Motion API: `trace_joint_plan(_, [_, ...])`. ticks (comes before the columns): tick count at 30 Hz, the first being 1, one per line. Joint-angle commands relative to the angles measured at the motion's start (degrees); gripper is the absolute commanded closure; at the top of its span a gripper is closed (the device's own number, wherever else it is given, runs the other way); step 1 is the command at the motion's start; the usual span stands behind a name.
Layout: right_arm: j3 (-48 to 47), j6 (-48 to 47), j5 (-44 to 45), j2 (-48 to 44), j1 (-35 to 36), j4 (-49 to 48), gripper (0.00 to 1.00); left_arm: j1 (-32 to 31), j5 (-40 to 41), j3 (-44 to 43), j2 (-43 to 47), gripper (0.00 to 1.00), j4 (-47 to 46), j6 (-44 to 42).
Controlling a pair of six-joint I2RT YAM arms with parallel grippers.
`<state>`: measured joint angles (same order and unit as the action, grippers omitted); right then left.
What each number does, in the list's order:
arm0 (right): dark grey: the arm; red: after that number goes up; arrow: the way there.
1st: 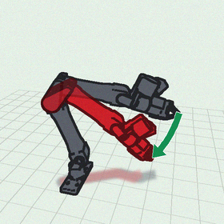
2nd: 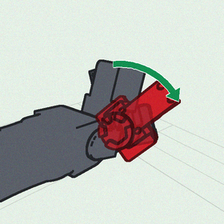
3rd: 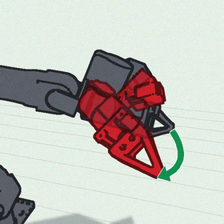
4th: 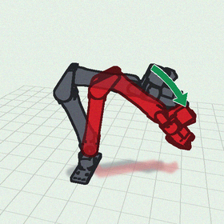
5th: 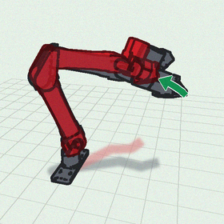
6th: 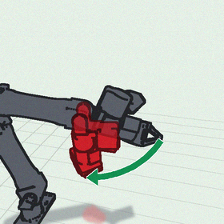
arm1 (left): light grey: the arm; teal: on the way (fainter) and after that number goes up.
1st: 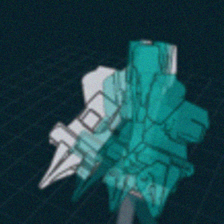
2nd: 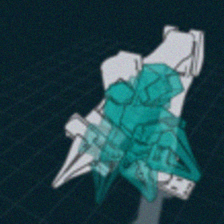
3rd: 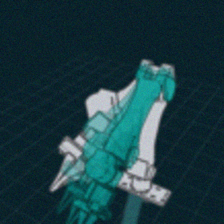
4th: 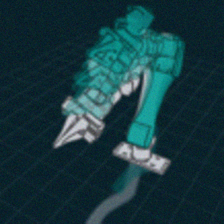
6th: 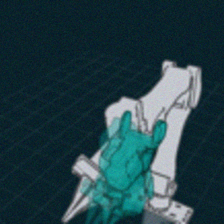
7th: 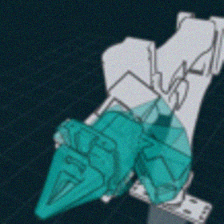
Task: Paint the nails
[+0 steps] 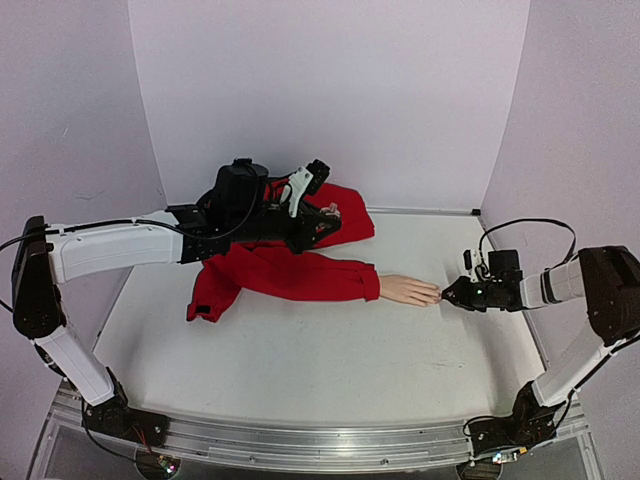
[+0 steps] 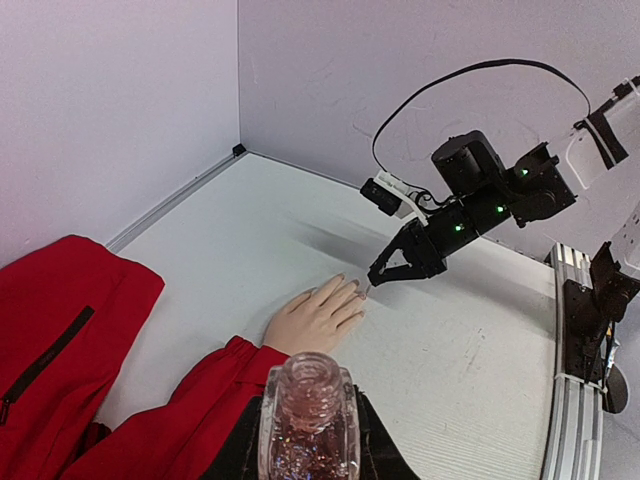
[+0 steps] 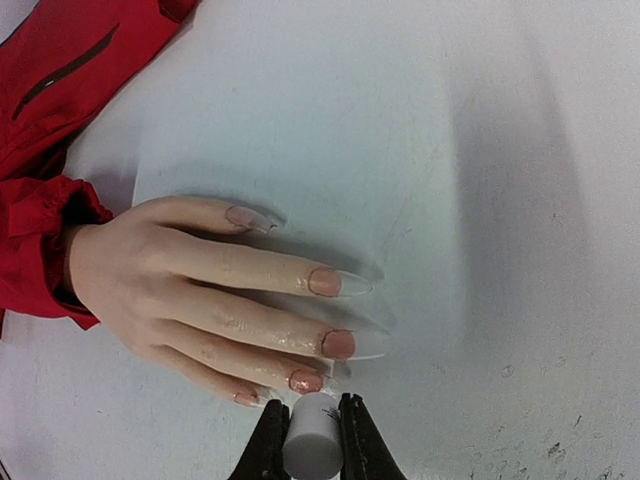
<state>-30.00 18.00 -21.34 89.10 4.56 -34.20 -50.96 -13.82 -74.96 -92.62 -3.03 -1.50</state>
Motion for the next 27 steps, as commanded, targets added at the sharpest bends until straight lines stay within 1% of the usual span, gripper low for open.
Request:
trace_joint_plan(1, [-1.7, 0.1, 1.7, -0.4, 0.3, 0.5, 1.00, -0.1, -0.6, -1.9, 2.7, 1.00, -3.1, -0.7])
trace_joint_plan(27, [-2.1, 0.7, 3.9, -0.2, 0.3, 0.6, 1.00, -0.1, -0.8, -2.4, 2.3, 1.00, -3.1, -0.9])
